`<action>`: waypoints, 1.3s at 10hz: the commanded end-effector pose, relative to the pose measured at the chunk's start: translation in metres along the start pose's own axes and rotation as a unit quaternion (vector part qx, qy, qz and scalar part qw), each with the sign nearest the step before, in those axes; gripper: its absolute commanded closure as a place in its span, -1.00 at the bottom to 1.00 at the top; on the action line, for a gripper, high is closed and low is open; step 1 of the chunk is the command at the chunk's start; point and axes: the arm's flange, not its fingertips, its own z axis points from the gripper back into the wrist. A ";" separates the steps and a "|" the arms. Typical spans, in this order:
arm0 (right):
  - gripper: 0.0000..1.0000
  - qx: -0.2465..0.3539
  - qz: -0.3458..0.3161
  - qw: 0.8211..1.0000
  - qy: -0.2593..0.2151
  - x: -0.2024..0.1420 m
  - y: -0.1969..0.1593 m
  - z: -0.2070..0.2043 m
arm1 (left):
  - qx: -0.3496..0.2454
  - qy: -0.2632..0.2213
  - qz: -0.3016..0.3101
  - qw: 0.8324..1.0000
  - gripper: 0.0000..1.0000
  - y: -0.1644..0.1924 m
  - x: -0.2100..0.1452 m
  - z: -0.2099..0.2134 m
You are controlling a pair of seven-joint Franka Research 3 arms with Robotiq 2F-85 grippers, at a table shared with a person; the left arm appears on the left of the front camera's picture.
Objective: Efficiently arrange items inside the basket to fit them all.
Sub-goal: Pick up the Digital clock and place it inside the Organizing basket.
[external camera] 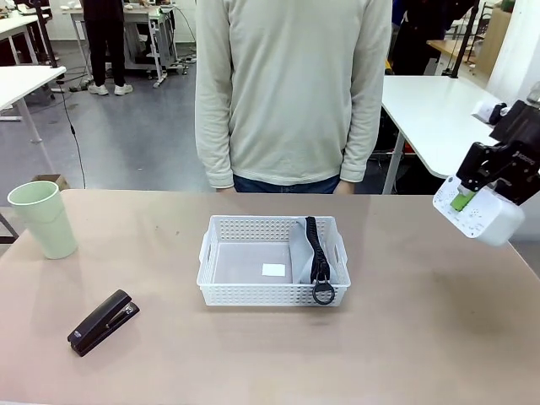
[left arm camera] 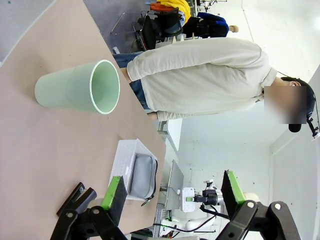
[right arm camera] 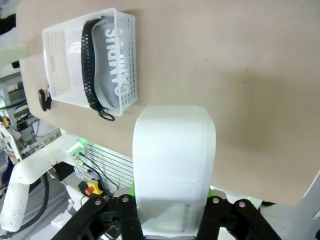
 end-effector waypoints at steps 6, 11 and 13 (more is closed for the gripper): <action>0.00 -0.051 0.145 0.987 -0.051 0.000 0.188 -0.059 | -0.011 -0.001 -0.011 1.000 -1.00 0.000 0.001 0.000; 0.00 -0.069 0.266 0.960 -0.058 0.021 0.324 -0.153 | -0.011 -0.001 -0.011 1.000 -1.00 0.000 0.001 0.000; 0.00 -0.069 0.315 0.945 -0.048 0.037 0.348 -0.188 | -0.011 -0.001 -0.011 1.000 -1.00 0.000 0.001 0.000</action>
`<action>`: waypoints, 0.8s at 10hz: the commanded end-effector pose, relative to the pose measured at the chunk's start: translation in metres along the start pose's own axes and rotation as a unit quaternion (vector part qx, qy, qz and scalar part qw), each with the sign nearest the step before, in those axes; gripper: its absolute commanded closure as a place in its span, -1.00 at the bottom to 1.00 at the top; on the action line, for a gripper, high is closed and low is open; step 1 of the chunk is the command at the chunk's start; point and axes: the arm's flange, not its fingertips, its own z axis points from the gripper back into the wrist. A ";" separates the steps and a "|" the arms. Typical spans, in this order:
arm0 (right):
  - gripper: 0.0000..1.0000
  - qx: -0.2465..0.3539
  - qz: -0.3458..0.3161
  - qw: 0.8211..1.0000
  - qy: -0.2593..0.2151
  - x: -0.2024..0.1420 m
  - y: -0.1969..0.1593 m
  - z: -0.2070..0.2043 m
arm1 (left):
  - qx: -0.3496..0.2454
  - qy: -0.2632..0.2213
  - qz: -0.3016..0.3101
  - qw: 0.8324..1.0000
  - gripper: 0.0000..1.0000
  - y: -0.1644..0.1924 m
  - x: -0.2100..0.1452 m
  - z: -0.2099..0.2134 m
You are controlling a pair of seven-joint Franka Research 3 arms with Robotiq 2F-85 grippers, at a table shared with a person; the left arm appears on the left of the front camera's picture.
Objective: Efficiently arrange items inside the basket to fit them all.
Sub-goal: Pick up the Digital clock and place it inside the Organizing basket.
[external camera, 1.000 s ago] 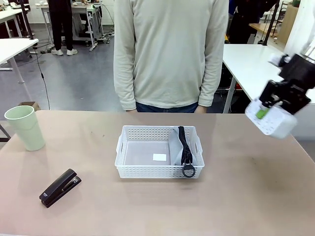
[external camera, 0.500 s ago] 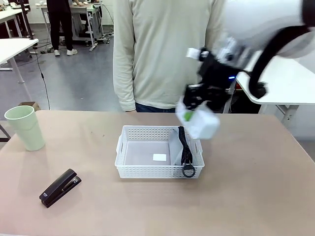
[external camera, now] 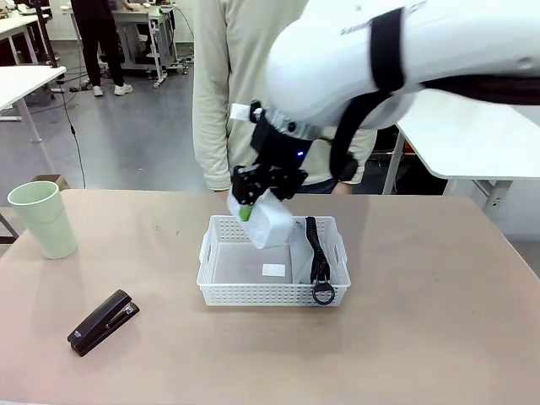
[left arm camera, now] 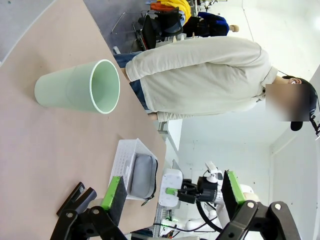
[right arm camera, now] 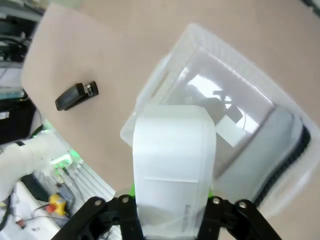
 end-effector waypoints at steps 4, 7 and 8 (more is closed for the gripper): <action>0.00 -0.038 0.130 0.990 0.041 0.032 0.001 -0.085 | -0.012 -0.002 -0.011 1.000 -1.00 0.000 0.001 0.001; 0.00 -0.070 0.175 0.981 0.051 0.031 -0.014 -0.123 | -0.012 -0.002 -0.011 1.000 -1.00 0.000 0.001 0.001; 0.00 -0.076 0.178 0.979 0.059 0.030 -0.016 -0.129 | -0.012 -0.002 -0.011 1.000 -1.00 0.000 0.001 0.001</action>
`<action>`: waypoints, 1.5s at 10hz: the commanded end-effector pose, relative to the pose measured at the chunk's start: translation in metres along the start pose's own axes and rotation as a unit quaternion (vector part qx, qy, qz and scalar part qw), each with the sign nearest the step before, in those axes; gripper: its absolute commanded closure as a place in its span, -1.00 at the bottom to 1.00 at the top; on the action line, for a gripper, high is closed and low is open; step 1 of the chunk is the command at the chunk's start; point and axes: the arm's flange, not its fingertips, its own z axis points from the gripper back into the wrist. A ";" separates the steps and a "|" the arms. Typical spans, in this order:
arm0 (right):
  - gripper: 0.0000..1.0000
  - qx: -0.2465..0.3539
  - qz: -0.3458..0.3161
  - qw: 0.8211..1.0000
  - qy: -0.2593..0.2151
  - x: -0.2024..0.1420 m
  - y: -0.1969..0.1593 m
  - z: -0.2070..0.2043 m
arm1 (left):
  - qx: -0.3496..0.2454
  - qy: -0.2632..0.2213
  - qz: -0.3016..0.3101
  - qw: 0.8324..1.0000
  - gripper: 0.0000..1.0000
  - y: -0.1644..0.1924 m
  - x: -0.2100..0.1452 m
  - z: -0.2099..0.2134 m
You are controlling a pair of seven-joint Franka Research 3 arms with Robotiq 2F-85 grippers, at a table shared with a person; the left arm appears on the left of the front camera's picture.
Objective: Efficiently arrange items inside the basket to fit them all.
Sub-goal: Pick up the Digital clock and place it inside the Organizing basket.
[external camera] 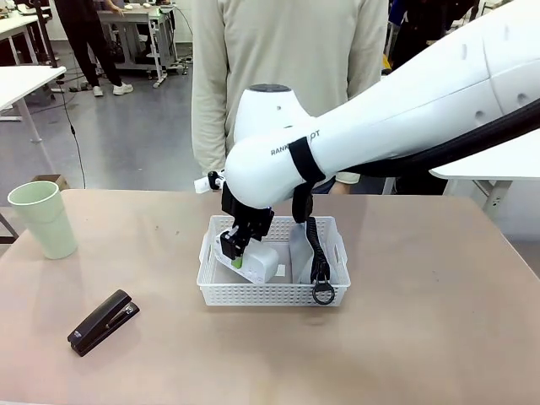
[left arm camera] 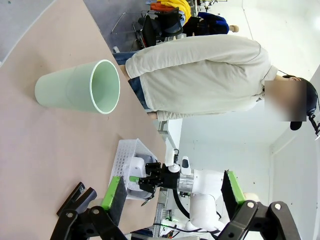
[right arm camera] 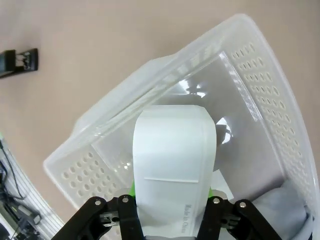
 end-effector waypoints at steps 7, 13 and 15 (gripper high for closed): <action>0.00 -0.021 0.006 1.000 0.016 0.002 -0.006 -0.005 | -0.012 -0.002 -0.011 1.000 -1.00 0.000 0.001 0.000; -1.00 -0.021 0.007 0.999 0.027 0.002 -0.008 -0.006 | -0.012 -0.002 -0.011 1.000 -1.00 0.000 0.001 0.000; -1.00 -0.019 0.007 0.999 0.029 0.002 -0.009 -0.007 | -0.012 -0.002 -0.011 1.000 -1.00 0.000 0.001 0.000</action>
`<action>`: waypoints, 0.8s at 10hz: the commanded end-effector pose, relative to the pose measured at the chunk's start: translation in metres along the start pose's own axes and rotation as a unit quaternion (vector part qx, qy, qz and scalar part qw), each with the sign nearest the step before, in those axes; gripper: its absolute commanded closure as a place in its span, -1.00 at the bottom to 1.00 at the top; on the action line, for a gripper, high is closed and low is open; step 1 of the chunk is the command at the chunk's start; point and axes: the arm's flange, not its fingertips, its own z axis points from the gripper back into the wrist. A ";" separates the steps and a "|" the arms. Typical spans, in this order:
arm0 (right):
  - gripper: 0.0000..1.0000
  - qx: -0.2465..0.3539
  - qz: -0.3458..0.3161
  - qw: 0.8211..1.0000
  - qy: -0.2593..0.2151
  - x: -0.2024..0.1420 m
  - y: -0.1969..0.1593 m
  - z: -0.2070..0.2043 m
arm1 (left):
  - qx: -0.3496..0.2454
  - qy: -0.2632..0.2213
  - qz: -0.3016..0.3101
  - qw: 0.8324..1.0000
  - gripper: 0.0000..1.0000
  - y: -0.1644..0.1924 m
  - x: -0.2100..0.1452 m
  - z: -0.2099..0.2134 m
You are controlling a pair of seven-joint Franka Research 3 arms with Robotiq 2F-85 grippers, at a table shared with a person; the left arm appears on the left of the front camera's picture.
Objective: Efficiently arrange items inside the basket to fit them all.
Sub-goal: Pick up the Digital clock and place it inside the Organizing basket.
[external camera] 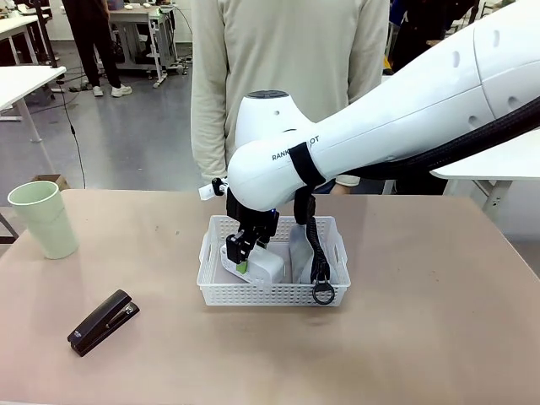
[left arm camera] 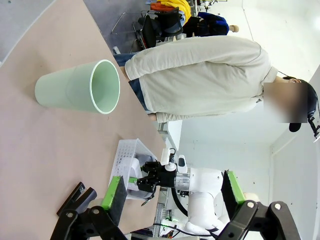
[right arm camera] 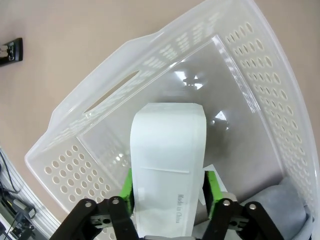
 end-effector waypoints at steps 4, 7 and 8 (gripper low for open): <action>-1.00 -0.012 0.003 1.000 0.005 0.005 -0.002 0.000 | -0.012 -0.002 -0.011 1.000 -1.00 0.000 0.001 0.000; -1.00 -0.011 0.001 1.000 0.000 0.005 -0.004 0.003 | -0.012 -0.002 -0.011 1.000 -1.00 0.000 0.001 0.000; -1.00 -0.010 -0.001 1.000 -0.006 0.003 -0.007 0.009 | -0.012 -0.002 -0.011 1.000 -1.00 0.000 0.001 0.000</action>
